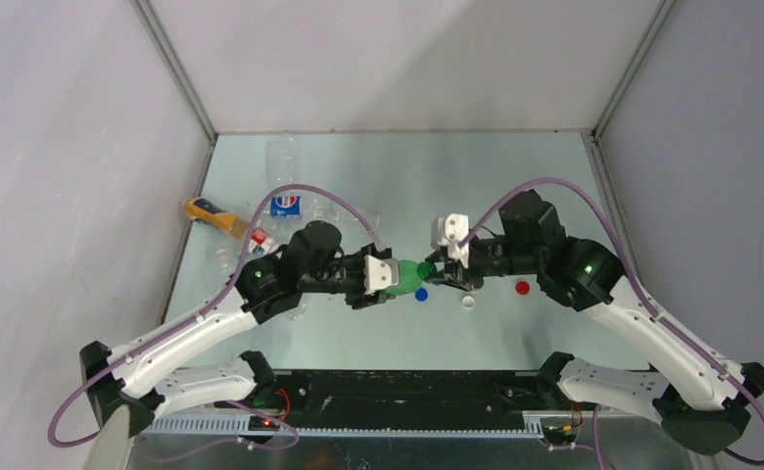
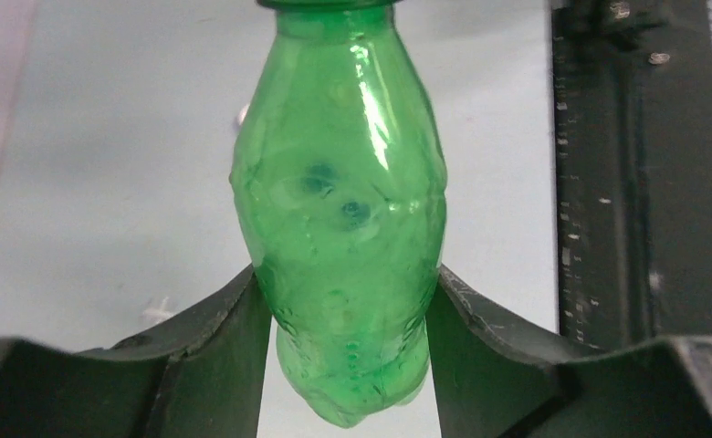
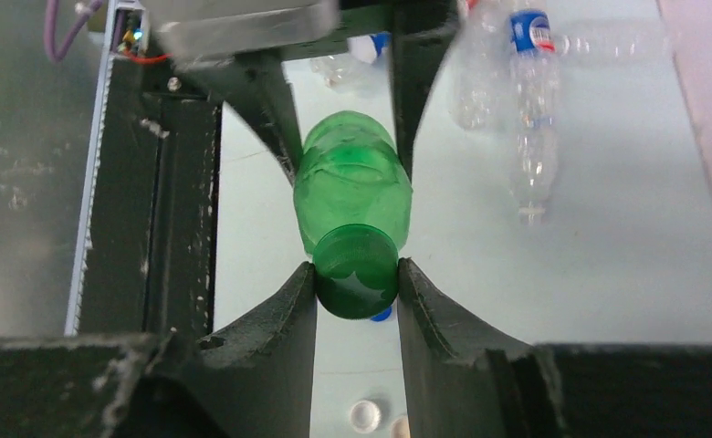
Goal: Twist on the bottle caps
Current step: Screw the bottle cap onto the plastic bottle, then place the plastic bottle at the center of the board.
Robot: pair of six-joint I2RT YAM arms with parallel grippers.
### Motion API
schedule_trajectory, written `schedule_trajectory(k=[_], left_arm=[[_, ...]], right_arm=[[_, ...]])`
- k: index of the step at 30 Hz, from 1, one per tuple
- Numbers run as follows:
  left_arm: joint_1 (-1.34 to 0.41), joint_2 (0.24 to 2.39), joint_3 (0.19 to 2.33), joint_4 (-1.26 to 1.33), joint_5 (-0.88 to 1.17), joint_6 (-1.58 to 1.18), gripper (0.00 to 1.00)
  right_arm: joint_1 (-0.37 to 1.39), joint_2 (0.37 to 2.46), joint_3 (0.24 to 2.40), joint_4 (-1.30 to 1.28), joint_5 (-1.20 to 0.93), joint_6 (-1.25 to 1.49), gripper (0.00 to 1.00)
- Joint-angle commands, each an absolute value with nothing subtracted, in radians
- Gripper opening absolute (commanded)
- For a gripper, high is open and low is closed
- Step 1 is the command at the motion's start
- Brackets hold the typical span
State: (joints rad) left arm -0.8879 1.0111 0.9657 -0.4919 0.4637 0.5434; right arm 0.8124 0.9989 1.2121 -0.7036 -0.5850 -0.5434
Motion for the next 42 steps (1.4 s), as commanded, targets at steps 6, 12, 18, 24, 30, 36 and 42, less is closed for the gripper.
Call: schedule_trajectory(k=[6, 12, 18, 24, 30, 36, 42], left_arm=[[-1.013, 0.95, 0.837, -0.135, -0.098, 0.523, 0.03], [-1.015, 0.96, 0.782, -0.02, -0.135, 0.443, 0.0], [-0.95, 0.951, 0.688, 0.158, -0.039, 0.232, 0.0], [-0.945, 0.984, 0.686, 0.245, 0.024, 0.168, 0.01], [-0.946, 1.011, 0.695, 0.303, 0.054, 0.133, 0.01], [-0.945, 1.019, 0.695, 0.338, 0.069, 0.124, 0.02], [-0.945, 1.024, 0.688, 0.352, 0.056, 0.119, 0.14]], right_arm=[[0.817, 1.068, 1.239, -0.629, -0.238, 0.295, 0.0], [0.794, 1.07, 1.239, -0.598, -0.105, 0.45, 0.21], [0.713, 0.974, 1.168, -0.428, -0.23, 0.288, 0.63], [0.738, 0.955, 1.085, -0.231, -0.165, 0.261, 0.67], [0.778, 1.021, 1.08, -0.141, -0.107, 0.256, 0.69], [0.786, 1.064, 1.08, -0.112, -0.062, 0.279, 0.62], [0.784, 1.073, 1.08, -0.112, -0.076, 0.275, 0.35]])
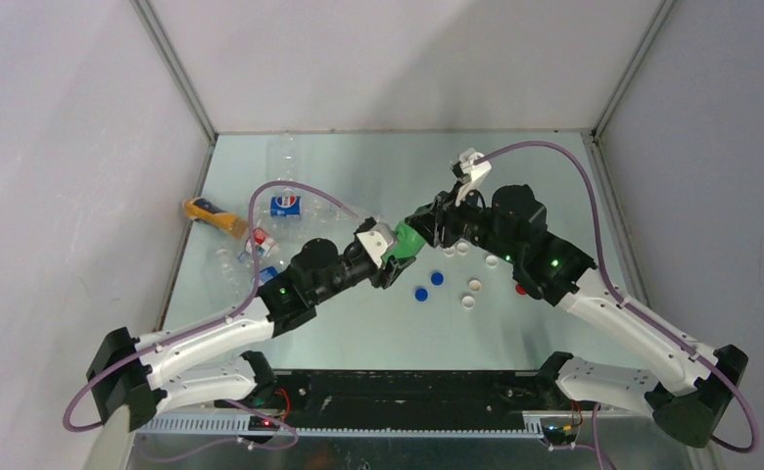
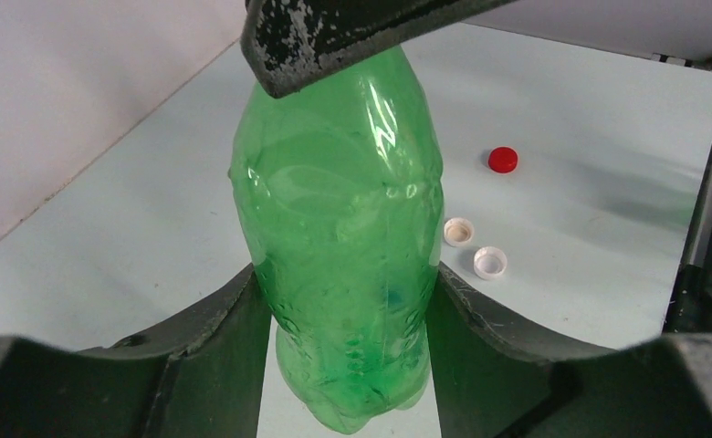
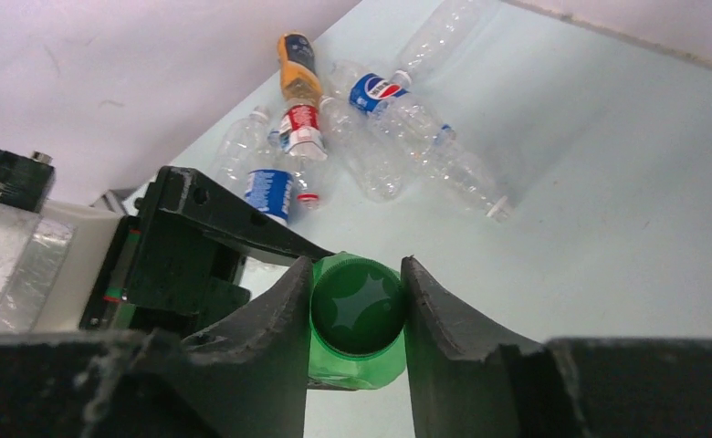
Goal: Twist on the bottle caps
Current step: Place the plastic bottle at the center of the board.
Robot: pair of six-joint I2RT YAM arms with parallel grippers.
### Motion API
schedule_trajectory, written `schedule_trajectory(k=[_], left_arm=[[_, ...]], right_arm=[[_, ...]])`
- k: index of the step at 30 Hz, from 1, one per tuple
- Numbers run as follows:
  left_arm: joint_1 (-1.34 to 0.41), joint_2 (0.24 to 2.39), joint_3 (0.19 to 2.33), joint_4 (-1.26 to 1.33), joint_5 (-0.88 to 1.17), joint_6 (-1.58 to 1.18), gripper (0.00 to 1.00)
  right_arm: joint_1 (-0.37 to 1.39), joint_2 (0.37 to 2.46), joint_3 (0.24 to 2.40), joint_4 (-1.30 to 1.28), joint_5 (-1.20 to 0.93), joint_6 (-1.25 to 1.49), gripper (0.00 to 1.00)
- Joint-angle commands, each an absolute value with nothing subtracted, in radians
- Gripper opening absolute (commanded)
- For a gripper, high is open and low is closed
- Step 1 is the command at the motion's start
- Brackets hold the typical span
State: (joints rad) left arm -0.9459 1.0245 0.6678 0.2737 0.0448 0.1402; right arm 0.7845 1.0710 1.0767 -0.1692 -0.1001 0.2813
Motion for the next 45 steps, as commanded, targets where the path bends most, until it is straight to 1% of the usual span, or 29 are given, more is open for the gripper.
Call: schedule_trajectory(k=[1, 2, 3, 4, 5, 6, 7, 8, 9, 11, 15, 19, 22, 25, 30, 33, 37, 41, 45], left_arm=[[-0.943, 1.024, 0.687, 0.354, 0.048, 0.116, 0.21], [-0.942, 1.023, 0.681, 0.355, 0.042, 0.111, 0.25], [-0.939, 1.022, 0.676, 0.359, 0.028, 0.106, 0.35], [-0.933, 1.016, 0.665, 0.363, 0.022, 0.094, 0.41], [-0.929, 1.007, 0.659, 0.363, 0.009, 0.081, 0.55], [-0.923, 1.0, 0.647, 0.362, 0.007, 0.075, 0.63], [-0.919, 0.988, 0.641, 0.355, -0.024, 0.066, 0.8], [-0.91, 0.981, 0.632, 0.347, -0.041, 0.063, 0.89], [-0.899, 0.967, 0.629, 0.321, -0.046, 0.059, 0.97], [-0.883, 0.944, 0.62, 0.275, -0.062, 0.048, 0.99], [-0.858, 0.882, 0.583, 0.195, -0.106, -0.004, 1.0], [-0.844, 0.835, 0.573, 0.079, -0.153, -0.102, 1.0], [-0.841, 0.797, 0.554, 0.015, -0.142, -0.179, 1.0], [-0.841, 0.756, 0.505, 0.007, -0.122, -0.248, 1.0], [-0.837, 0.683, 0.455, -0.012, -0.107, -0.339, 1.0], [-0.836, 0.664, 0.456, -0.056, -0.118, -0.365, 1.0], [-0.835, 0.627, 0.425, -0.048, -0.135, -0.415, 1.0], [-0.835, 0.593, 0.391, -0.034, -0.148, -0.423, 1.0], [-0.836, 0.584, 0.38, -0.031, -0.15, -0.426, 1.0]], right_arm=[[0.777, 1.071, 1.08, -0.112, -0.08, 0.268, 0.3], [0.765, 1.071, 1.079, -0.111, -0.095, 0.266, 0.22], [0.756, 1.071, 1.08, -0.109, -0.104, 0.265, 0.18], [0.735, 1.072, 1.081, -0.107, -0.124, 0.265, 0.12], [0.724, 1.074, 1.08, -0.106, -0.133, 0.263, 0.11], [0.702, 1.076, 1.08, -0.106, -0.148, 0.249, 0.1], [0.692, 1.078, 1.08, -0.107, -0.152, 0.239, 0.09], [0.67, 1.083, 1.08, -0.111, -0.146, 0.208, 0.09], [0.659, 1.086, 1.08, -0.115, -0.138, 0.188, 0.08], [0.617, 1.1, 1.079, -0.123, -0.078, 0.122, 0.08], [0.496, 1.154, 1.077, -0.118, 0.025, -0.017, 0.08], [0.306, 1.247, 1.034, 0.021, 0.032, -0.071, 0.08], [0.219, 1.323, 1.012, 0.157, 0.018, -0.07, 0.09], [0.153, 1.419, 1.011, 0.251, 0.011, -0.063, 0.1], [0.102, 1.542, 1.01, 0.333, -0.004, -0.074, 0.1], [0.099, 1.582, 1.01, 0.364, 0.0, -0.081, 0.1], [0.099, 1.635, 1.01, 0.374, 0.019, -0.092, 0.1], [0.099, 1.672, 1.011, 0.372, 0.029, -0.09, 0.12], [0.092, 1.7, 1.011, 0.368, 0.019, -0.071, 0.16]])
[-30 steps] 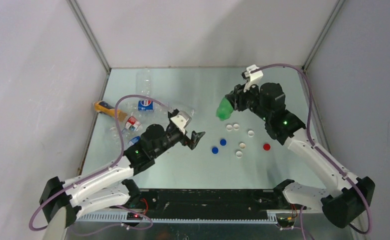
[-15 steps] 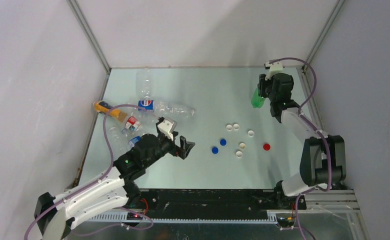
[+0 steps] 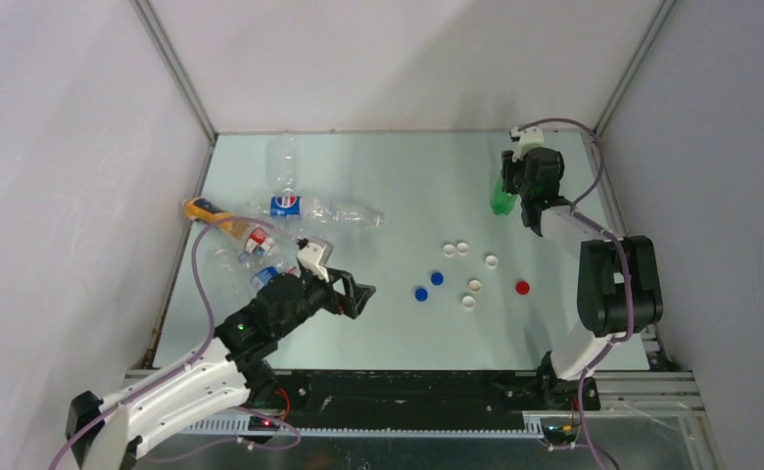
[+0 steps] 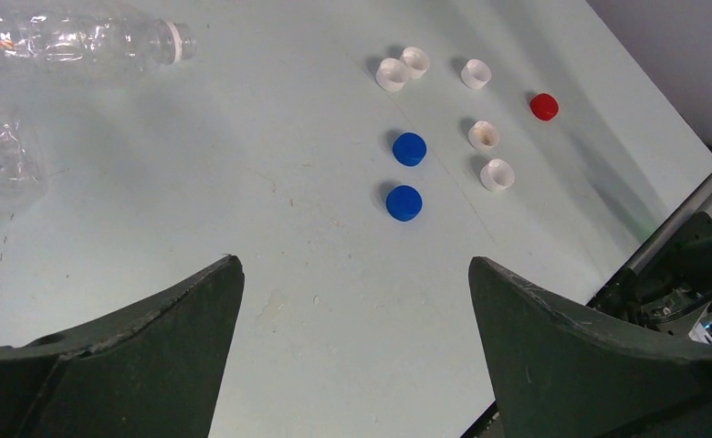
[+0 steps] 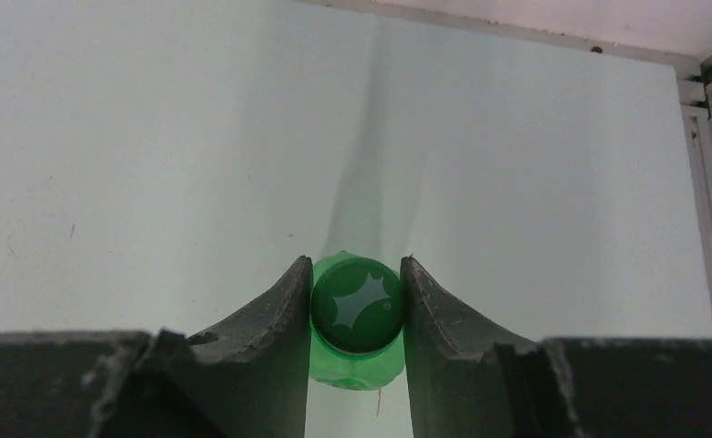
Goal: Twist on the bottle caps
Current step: Place the plastic bottle at the center of the board.
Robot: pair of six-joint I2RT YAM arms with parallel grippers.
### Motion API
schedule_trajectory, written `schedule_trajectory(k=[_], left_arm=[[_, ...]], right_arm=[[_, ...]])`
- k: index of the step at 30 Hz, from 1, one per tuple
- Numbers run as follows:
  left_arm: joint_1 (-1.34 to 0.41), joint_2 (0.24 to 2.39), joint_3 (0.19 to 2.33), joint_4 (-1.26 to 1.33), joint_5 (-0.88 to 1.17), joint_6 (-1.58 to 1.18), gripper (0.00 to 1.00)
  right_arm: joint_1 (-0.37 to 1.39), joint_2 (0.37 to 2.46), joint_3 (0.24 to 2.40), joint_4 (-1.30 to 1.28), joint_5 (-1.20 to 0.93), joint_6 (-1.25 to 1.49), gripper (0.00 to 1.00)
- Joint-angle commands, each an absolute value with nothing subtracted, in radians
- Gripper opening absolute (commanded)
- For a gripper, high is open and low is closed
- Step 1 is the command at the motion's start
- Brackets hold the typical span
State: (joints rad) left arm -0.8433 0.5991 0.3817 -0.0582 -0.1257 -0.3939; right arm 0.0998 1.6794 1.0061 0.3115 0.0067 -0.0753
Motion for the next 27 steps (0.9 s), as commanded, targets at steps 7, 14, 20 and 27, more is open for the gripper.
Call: schedule_trajectory(k=[7, 14, 20, 27], left_arm=[[-0.836, 0.581, 0.369, -0.008, -0.119, -0.414, 1.0], [-0.835, 0.571, 0.319, 0.059, -0.079, -0.402, 1.0], [-0.835, 0.553, 0.294, 0.095, -0.096, -0.414, 1.0], [-0.835, 0.547, 0.341, 0.04, -0.128, -0.409, 1.0]], right_arm=[[0.089, 1.715, 1.01, 0.346, 0.017, -0.071, 0.35], [0.089, 1.676, 1.011, 0.324, 0.013, -0.074, 0.57], [0.09, 1.625, 1.011, 0.293, 0.032, -0.078, 0.75], [0.089, 1.427, 1.011, 0.139, 0.09, -0.035, 0.99]])
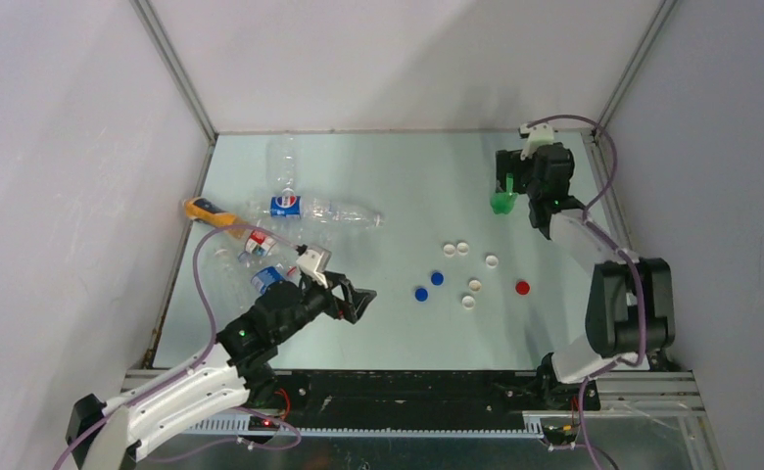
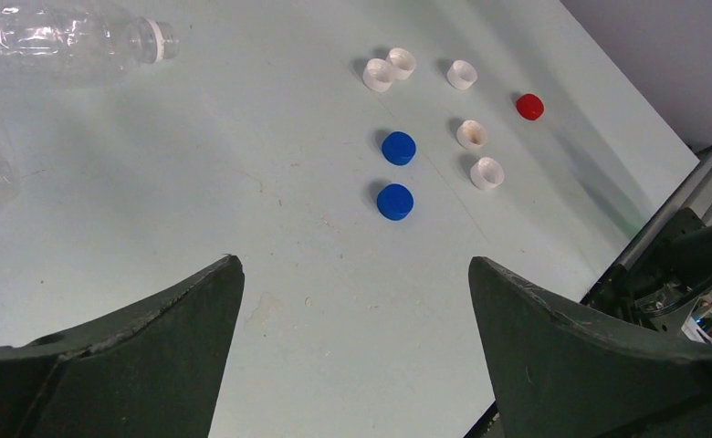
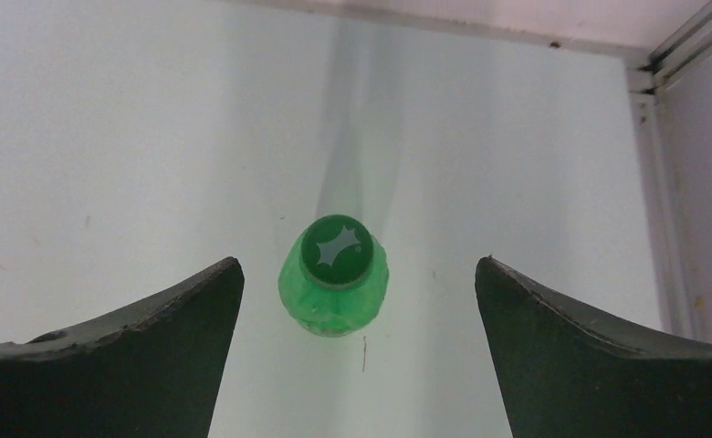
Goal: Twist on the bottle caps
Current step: Place the plastic bottle at the center of the board, then pick up the plastic bottle at the center of the board.
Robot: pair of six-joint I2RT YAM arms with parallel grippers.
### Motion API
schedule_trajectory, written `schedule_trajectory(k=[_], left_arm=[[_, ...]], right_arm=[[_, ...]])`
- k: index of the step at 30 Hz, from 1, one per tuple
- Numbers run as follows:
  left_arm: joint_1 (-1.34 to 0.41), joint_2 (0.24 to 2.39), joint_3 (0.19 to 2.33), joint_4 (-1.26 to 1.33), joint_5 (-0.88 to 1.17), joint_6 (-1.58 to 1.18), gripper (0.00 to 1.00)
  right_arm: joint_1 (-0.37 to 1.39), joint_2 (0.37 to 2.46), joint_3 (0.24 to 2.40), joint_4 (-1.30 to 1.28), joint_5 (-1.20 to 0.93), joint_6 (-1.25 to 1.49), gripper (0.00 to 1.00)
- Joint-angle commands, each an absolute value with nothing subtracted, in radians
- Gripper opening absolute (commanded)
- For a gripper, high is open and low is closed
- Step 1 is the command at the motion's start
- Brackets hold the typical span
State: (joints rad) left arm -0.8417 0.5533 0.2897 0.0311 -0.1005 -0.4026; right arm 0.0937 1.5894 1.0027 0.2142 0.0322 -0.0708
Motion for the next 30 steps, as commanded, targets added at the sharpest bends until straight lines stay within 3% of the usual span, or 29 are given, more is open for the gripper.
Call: schedule_trajectory(k=[1, 6, 16, 22, 30], left_arm=[[-0.835, 0.557, 0.364, 0.019, -0.134, -0.407, 1.0], [-0.829, 0.62, 0.506, -0.101, -0.165, -0.371, 1.0], [-0.681, 0.772, 0.764, -0.467, -0.243, -0.405, 1.0], [-0.529, 0.731, 0.715, -0.613, -0.346, -0.658, 1.0], [-0.256, 0.687, 0.556, -0.59, -0.36, -0.8, 1.0]], right_arm=[[0.089, 1.4, 1.011, 0.078, 0.103, -0.02, 0.99], [0.092, 1.15, 1.011, -0.173, 0.116, 0.218, 0.99], [0.088, 0.831, 1.003, -0.421, -0.25, 0.311, 0.99], [0.089, 0.742, 0.986, -0.458, -0.394, 0.363, 0.99], [0.088, 0.744, 0.986, -0.536, -0.491, 0.358, 0.99]])
